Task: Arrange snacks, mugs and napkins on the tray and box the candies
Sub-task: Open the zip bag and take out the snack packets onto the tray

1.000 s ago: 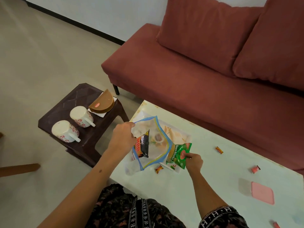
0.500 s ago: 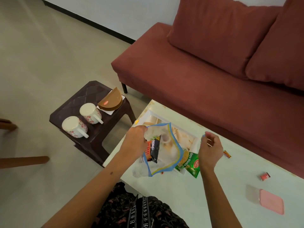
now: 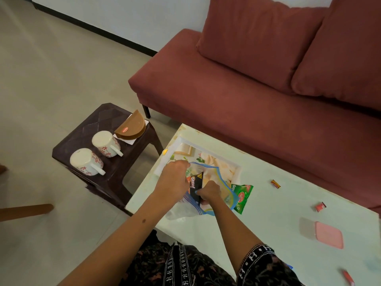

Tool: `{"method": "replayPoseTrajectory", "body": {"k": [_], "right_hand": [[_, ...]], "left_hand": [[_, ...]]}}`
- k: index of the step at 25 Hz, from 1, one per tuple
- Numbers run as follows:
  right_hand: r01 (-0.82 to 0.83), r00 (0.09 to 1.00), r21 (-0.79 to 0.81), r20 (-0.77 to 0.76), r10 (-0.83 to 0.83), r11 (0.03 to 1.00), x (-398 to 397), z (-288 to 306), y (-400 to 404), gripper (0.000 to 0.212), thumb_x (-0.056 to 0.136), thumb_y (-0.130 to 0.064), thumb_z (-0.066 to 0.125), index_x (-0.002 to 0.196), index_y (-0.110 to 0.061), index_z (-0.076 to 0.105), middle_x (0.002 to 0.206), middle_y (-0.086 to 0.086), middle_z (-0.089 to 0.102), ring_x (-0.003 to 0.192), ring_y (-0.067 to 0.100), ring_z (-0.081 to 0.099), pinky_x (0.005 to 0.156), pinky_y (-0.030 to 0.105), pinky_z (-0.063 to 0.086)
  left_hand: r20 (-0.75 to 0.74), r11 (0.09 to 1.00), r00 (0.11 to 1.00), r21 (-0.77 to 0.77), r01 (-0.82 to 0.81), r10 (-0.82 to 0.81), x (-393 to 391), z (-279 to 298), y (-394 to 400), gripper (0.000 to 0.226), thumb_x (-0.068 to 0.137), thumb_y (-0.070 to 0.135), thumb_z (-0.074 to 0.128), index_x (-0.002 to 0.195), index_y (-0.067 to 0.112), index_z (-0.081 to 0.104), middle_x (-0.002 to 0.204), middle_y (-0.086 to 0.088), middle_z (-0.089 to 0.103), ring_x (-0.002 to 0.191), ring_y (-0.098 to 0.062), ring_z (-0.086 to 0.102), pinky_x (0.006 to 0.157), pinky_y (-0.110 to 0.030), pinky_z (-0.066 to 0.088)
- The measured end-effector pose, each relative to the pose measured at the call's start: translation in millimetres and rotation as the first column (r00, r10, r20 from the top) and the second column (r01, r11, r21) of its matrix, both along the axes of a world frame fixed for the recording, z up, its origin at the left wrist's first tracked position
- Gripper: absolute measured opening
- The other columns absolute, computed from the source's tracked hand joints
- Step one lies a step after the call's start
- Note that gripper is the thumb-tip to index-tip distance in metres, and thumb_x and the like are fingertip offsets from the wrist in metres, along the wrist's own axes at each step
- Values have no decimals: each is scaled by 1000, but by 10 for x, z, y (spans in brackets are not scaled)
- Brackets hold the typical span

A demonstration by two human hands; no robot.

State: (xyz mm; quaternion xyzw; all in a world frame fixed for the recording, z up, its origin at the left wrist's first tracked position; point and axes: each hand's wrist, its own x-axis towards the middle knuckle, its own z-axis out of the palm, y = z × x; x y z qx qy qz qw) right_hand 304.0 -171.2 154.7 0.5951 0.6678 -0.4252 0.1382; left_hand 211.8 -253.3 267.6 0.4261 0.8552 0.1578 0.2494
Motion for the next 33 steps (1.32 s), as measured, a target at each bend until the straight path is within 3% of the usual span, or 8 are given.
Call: {"method": "replayPoseTrajectory", "body": {"k": [2,5,9,16,19,23,27,33], "right_hand": [[-11,1000,81,22,9,997,-44,-4,-34,23,82,-15,63,99,1,61,102,20,66,100,35,63,73,33,49],[-33,997,178,-58,44,984,-132,208,-93,12,74,-9,58,66,-1,55,63,14,51,70,31,53,53,26,39],[37,963,323,-264,53,946,71,908,-37,16,68,-11,62,60,2,62,57,15,52,56,24,46,50,27,33],[415,767,151,-589,-256,897,788,1580,619,20,71,-4,72,55,-10,60,68,16,67,64,27,64,66,41,56],[516,737,173,-589,-332,839,834,1288,832,26,70,2,72,66,-15,53,72,12,66,70,28,65,66,41,58],[480,829,255,-444,-339,839,688,614,1116,28,71,0,68,63,-25,58,69,2,65,75,27,67,74,48,58],[464,864,288,-356,-356,838,541,69,1272,23,75,1,57,76,-12,76,83,12,73,84,34,68,79,47,57],[316,944,289,-190,-269,904,516,-372,1402,27,83,0,52,99,-3,74,107,14,72,103,31,63,87,30,49]], "left_hand": [[-22,1000,1000,-16,18,-18,15,3,-13,47,88,15,60,133,16,48,133,-7,55,120,-23,53,102,-33,43],[-81,998,995,-30,56,-58,1,-15,-21,43,89,14,57,132,15,47,132,-7,55,120,-23,53,102,-33,42],[-132,996,988,-60,71,-79,-96,-101,-64,36,89,13,54,125,13,53,128,-6,58,113,-24,57,95,-32,46],[-143,996,987,-44,-80,73,-362,-102,-36,24,84,7,59,108,7,59,108,-12,65,97,-29,62,81,-36,52],[-148,991,983,-62,-120,110,-397,-88,1,29,85,3,55,114,6,59,110,-14,65,99,-31,61,82,-37,51],[-175,989,980,-89,-116,100,-408,-65,42,32,85,2,53,117,6,57,112,-14,64,101,-32,60,84,-37,49],[-172,988,978,-70,-136,123,-484,-97,65,36,80,-2,51,114,3,58,113,-15,64,102,-34,59,87,-40,48],[-107,984,981,-66,-167,159,-424,-32,88,36,87,5,49,122,3,55,122,-15,62,108,-31,58,90,-37,47]]}}
